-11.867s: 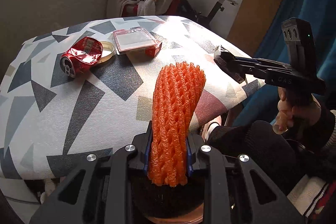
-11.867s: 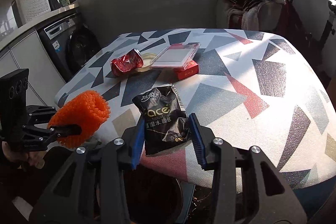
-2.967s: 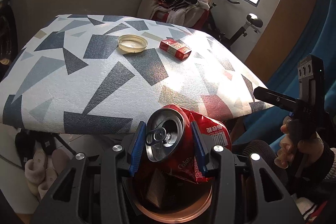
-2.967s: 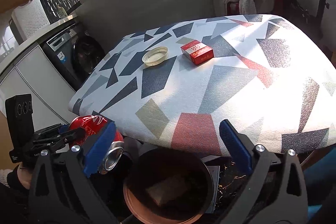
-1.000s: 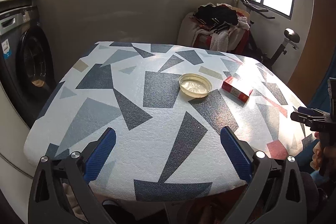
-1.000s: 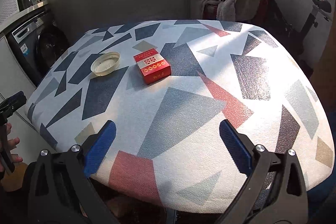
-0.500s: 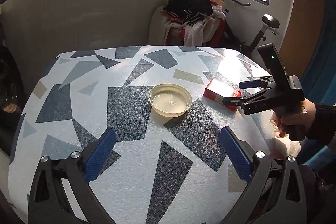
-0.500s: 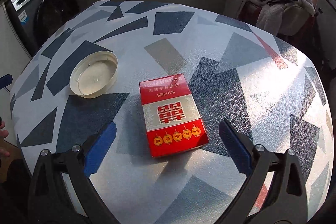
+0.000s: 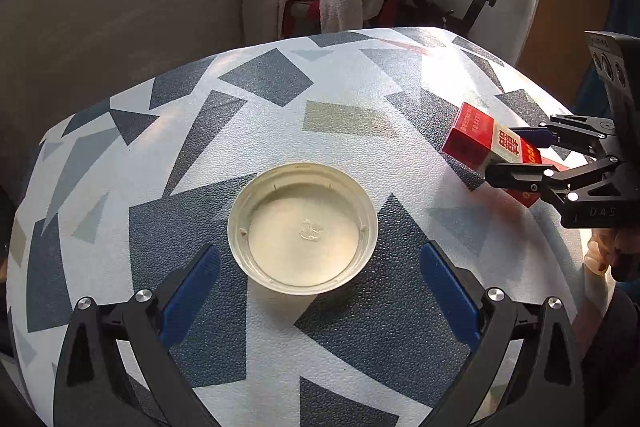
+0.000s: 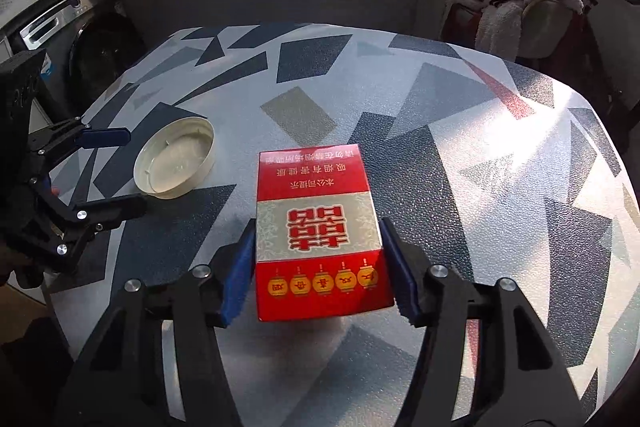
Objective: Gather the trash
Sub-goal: 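Grasp the small red box with the right gripper while the left grasps the round lid, then lift the red box and round lid off the board toward the bin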
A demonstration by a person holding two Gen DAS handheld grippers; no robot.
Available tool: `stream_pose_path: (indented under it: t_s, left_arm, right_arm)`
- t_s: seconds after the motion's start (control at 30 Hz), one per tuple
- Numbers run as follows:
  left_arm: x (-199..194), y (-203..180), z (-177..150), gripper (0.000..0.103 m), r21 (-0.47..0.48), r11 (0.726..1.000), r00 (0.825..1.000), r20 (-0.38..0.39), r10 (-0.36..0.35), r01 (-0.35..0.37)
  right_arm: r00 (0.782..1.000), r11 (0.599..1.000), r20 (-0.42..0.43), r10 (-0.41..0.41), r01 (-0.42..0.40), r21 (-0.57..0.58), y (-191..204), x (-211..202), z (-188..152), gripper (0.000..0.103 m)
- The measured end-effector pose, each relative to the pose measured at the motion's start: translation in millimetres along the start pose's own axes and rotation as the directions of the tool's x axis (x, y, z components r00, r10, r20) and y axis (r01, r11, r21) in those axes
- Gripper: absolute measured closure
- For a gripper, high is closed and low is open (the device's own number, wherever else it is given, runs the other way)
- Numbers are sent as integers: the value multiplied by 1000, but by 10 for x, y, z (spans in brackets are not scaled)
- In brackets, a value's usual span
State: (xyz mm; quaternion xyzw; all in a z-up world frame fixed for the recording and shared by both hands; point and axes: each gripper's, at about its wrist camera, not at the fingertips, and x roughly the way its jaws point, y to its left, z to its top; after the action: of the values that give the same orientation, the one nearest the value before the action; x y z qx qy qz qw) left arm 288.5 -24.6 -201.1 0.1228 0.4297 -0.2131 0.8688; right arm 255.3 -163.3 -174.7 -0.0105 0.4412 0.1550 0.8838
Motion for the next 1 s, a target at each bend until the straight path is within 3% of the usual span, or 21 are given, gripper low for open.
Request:
stream_pose_path:
  t_s: [0.2,0.53,0.8,1.0]
  left_arm:
    - [270,-49,129,6,15,999,998,-52,40,-39]
    - [408,256,171,6,-129,986,991,-94,96,-108]
    - [20,417,96,6,-192,981,1000,24,-3,7]
    - [58,553,93,6,-225,974,1000,4,16,-15]
  right_arm:
    - [999,999,17,34,-34,42,-104,-131,-114,44]
    - [998,994,18,63,-65,88,-142,-210,-252,44]
    - [996,992,24,83,-85,94,-102,-249,-277,44]
    - [995,991,34,98,-101,83,-33,-253,-246,44]
